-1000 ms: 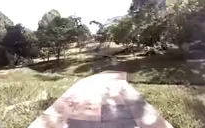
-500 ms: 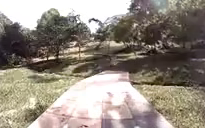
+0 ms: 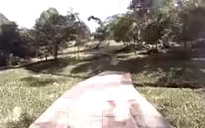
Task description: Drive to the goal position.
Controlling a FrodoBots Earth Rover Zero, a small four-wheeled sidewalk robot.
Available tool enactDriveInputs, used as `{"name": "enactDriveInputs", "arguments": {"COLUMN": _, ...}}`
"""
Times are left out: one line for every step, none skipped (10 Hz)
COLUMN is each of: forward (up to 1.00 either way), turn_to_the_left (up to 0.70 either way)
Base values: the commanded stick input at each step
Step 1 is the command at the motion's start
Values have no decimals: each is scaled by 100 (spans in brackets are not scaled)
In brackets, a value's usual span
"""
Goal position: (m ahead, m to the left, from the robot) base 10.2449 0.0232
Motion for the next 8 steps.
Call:
{"name": "enactDriveInputs", "arguments": {"forward": 70, "turn_to_the_left": 0}}
{"name": "enactDriveInputs", "arguments": {"forward": 70, "turn_to_the_left": 0}}
{"name": "enactDriveInputs", "arguments": {"forward": 70, "turn_to_the_left": 0}}
{"name": "enactDriveInputs", "arguments": {"forward": 70, "turn_to_the_left": -7}}
{"name": "enactDriveInputs", "arguments": {"forward": 70, "turn_to_the_left": -23}}
{"name": "enactDriveInputs", "arguments": {"forward": 70, "turn_to_the_left": -27}}
{"name": "enactDriveInputs", "arguments": {"forward": 70, "turn_to_the_left": -27}}
{"name": "enactDriveInputs", "arguments": {"forward": 70, "turn_to_the_left": -27}}
